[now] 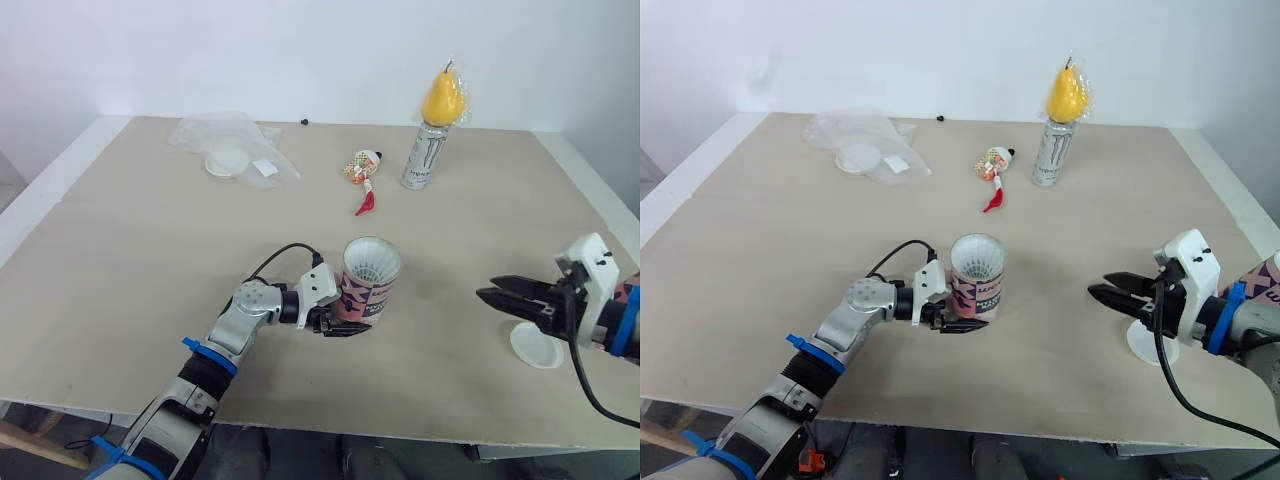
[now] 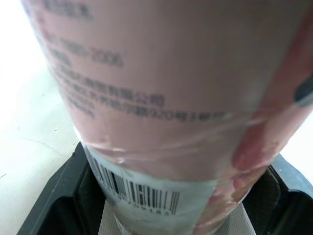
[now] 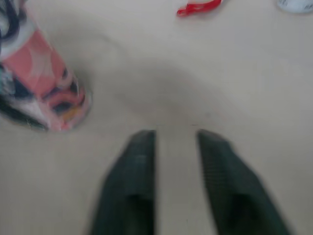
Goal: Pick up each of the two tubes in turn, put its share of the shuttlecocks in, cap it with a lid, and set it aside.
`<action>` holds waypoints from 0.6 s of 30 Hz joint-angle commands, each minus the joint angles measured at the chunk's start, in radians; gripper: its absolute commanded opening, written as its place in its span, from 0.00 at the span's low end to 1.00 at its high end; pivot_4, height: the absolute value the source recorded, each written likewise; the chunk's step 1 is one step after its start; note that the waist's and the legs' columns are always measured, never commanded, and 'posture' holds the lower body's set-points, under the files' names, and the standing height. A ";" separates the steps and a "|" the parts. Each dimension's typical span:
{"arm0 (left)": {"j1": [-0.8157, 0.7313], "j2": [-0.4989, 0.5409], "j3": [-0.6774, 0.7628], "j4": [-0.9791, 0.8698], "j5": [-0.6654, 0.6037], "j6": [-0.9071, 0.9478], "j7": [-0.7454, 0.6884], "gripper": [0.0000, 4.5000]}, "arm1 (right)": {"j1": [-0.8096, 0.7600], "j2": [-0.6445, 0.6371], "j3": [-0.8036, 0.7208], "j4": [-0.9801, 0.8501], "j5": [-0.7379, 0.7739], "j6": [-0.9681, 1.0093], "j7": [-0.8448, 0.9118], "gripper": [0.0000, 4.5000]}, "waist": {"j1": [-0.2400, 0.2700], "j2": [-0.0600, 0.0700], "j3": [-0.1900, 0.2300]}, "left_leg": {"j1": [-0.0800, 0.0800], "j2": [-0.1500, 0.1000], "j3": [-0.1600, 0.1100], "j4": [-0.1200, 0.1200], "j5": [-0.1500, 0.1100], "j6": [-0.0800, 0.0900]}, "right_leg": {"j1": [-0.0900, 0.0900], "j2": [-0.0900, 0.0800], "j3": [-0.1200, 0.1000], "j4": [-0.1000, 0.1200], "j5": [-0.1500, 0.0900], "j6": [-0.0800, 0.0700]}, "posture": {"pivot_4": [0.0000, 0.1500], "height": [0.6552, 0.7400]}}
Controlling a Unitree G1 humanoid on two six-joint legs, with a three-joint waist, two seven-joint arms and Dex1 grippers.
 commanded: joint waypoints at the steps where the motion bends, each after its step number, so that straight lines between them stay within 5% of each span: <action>1: 0.003 0.001 -0.012 0.004 0.016 0.004 0.002 0.73 | 0.009 -0.054 0.000 0.044 -0.052 -0.085 0.069 0.80 | 0.000 0.000 0.000 | 0.000 0.000 0.000 0.000 0.000 0.000 | 0.000 0.000 0.000 0.000 0.000 0.000 | 1.00 1.00; 4: 0.000 -0.003 -0.011 0.008 0.016 0.004 0.003 0.73 | 0.022 -0.146 0.055 0.146 -0.144 -0.205 0.176 0.99 | 0.000 0.000 0.000 | 0.001 0.000 0.001 0.000 0.000 0.000 | 0.000 0.000 0.000 0.000 0.000 0.000 | 1.00 1.00; 12: 0.028 0.013 -0.021 -0.014 0.002 0.022 -0.034 0.73 | -0.121 -0.272 0.264 0.469 -0.307 -0.479 0.392 0.99 | -0.001 0.000 0.000 | 0.001 0.000 0.001 0.000 0.000 0.000 | 0.000 -0.001 0.000 -0.001 0.000 0.000 | 1.00 1.00; 18: 0.048 0.021 -0.024 -0.051 0.003 0.042 -0.024 0.73 | -0.326 -0.254 0.423 0.687 -0.402 -0.649 0.507 0.99 | -0.003 0.002 -0.001 | 0.003 0.000 0.003 -0.003 -0.001 -0.001 | 0.000 -0.001 0.001 -0.002 -0.001 -0.001 | 1.00 1.00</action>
